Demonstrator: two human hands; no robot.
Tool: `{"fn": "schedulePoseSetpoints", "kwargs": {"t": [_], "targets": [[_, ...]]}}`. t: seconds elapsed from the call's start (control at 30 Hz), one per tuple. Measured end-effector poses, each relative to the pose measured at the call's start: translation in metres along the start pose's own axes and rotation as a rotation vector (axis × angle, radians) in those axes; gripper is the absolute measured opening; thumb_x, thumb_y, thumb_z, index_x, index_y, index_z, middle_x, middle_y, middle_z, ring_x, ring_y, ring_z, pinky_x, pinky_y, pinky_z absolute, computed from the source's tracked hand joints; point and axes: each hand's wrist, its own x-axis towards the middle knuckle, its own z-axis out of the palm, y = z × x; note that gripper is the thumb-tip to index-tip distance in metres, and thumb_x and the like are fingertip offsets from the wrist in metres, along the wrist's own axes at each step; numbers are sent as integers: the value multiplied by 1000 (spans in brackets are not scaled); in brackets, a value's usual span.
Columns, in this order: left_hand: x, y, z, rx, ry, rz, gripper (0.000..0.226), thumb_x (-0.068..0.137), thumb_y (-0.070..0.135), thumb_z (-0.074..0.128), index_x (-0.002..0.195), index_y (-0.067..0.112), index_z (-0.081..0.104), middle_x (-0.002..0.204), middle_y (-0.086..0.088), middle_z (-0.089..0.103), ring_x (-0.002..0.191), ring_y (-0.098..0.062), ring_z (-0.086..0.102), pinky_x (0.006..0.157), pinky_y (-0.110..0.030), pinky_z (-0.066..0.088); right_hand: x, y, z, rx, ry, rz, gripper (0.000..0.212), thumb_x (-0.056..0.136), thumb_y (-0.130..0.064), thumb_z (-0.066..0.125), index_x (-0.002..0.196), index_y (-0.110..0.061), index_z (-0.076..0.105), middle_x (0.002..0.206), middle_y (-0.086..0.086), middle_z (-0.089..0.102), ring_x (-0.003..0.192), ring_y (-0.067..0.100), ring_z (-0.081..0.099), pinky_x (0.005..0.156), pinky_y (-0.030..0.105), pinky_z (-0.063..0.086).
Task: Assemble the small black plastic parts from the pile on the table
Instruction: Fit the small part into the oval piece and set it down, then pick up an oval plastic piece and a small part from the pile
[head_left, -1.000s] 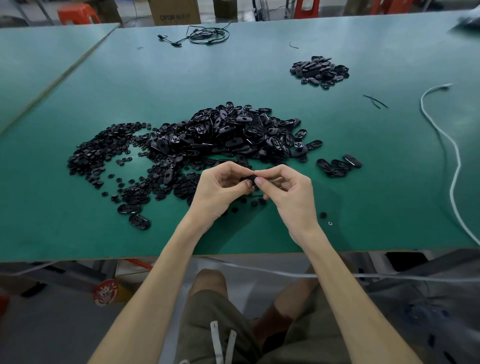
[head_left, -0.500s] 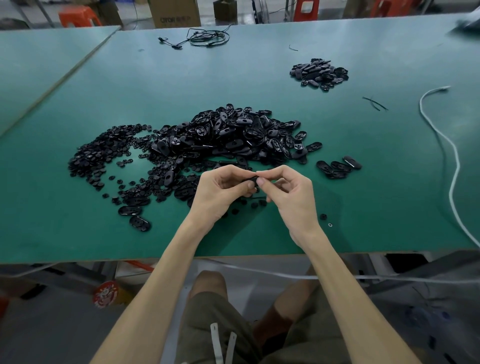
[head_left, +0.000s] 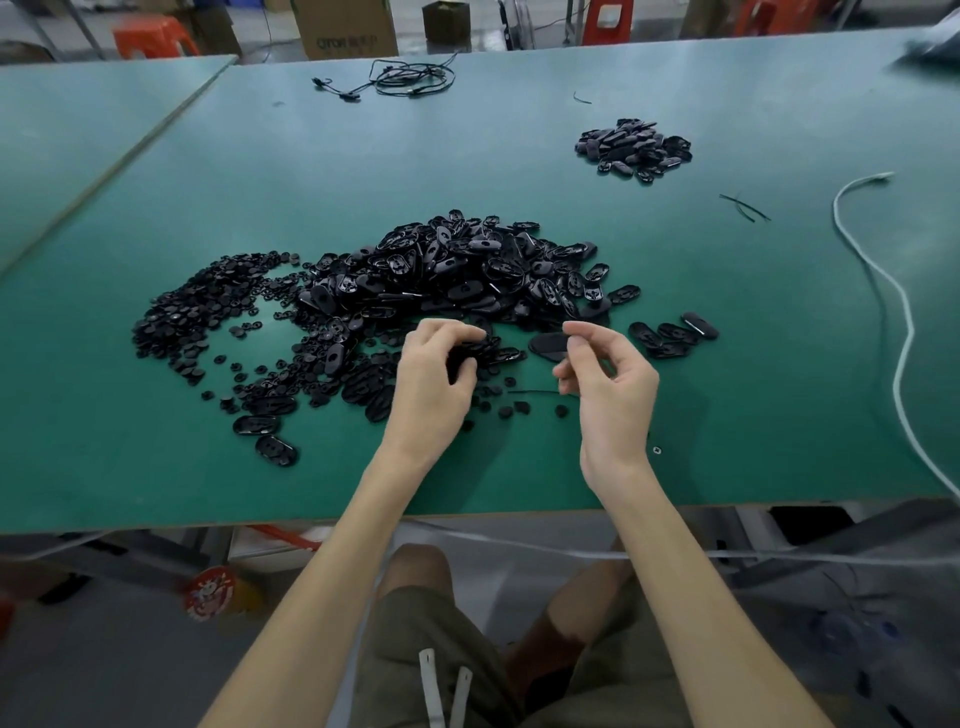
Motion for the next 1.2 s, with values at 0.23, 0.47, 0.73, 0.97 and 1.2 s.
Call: {"fn": "schedulePoseSetpoints", "kwargs": {"t": [0.23, 0.47, 0.73, 0.97, 1.2], "targets": [[-1, 2, 3, 162, 15, -19, 25, 100, 6, 65, 124, 10, 70, 128, 0, 58, 123, -19, 47, 113, -39, 34, 0, -4, 1, 109, 137, 10, 31, 102, 2, 53, 127, -11, 66, 100, 0, 78, 94, 10, 74, 80, 22, 58], [-2, 2, 3, 215, 53, -33, 15, 96, 12, 72, 110, 16, 75, 129, 3, 56, 127, -15, 45, 102, -27, 19, 3, 1, -3, 128, 230, 48, 59, 99, -3, 57, 154, -15, 39, 140, -8, 55, 129, -5, 56, 80, 6, 49], [-2, 4, 3, 211, 49, -64, 10, 95, 15, 74, 103, 20, 72, 134, 9, 59, 130, -10, 48, 100, -25, 16, 0, -1, -2, 31, 155, 3, 50, 97, 0, 59, 142, -19, 52, 137, -8, 59, 122, -3, 61, 88, 10, 51], [-2, 4, 3, 185, 44, -67, 11, 95, 13, 74, 97, 21, 67, 134, 7, 60, 128, -10, 50, 97, -24, 16, -5, -5, 4, -318, -150, -127, 30, 95, -2, 66, 121, -17, 69, 113, -7, 72, 107, 6, 65, 96, 24, 52], [-3, 5, 1, 85, 91, -48, 10, 94, 12, 75, 96, 20, 69, 118, 8, 64, 117, -14, 59, 112, -41, 32, -8, 2, 8, -734, -355, -277, 26, 89, -25, 80, 113, -30, 73, 103, -21, 70, 116, 7, 43, 100, 24, 27]]}}
